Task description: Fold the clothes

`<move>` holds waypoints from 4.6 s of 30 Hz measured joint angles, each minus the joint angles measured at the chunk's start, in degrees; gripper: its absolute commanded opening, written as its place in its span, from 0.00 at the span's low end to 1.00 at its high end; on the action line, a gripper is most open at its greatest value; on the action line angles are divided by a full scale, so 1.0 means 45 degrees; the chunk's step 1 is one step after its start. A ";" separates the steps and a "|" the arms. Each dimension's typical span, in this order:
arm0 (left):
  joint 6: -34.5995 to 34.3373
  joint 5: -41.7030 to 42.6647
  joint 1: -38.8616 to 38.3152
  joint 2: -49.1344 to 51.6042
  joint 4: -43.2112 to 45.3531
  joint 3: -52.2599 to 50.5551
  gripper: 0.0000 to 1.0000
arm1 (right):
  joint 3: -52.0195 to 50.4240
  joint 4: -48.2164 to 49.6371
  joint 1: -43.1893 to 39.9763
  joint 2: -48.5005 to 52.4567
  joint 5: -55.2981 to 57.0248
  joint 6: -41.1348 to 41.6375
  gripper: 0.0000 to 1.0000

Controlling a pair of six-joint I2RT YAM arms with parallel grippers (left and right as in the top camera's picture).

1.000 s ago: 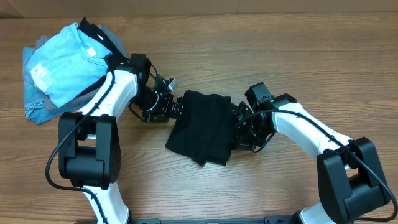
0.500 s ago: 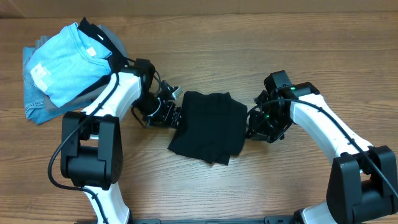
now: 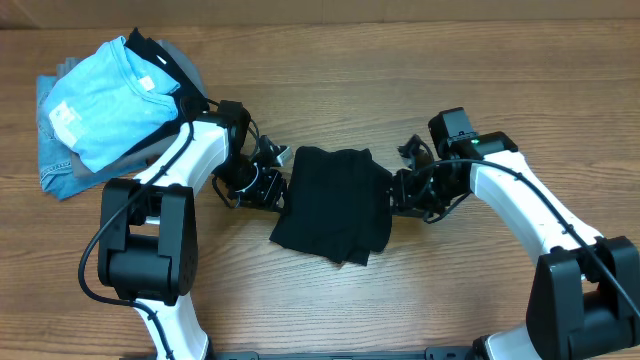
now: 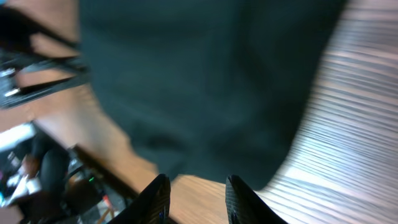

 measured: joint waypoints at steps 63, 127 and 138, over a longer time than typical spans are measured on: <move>-0.6207 0.3565 -0.2021 -0.0534 0.9884 -0.3949 0.67 | -0.1069 -0.0782 0.0248 -0.0432 0.2599 0.4949 0.27; -0.3619 0.3526 0.2579 -0.0350 0.1438 0.5615 0.04 | -0.0704 -0.0146 -0.0282 -0.2647 0.0792 0.4085 0.14; -0.3798 0.3876 0.7252 -0.0257 0.4119 0.6577 0.04 | -0.0704 -0.0486 -0.0282 -0.2637 0.0801 0.4012 0.14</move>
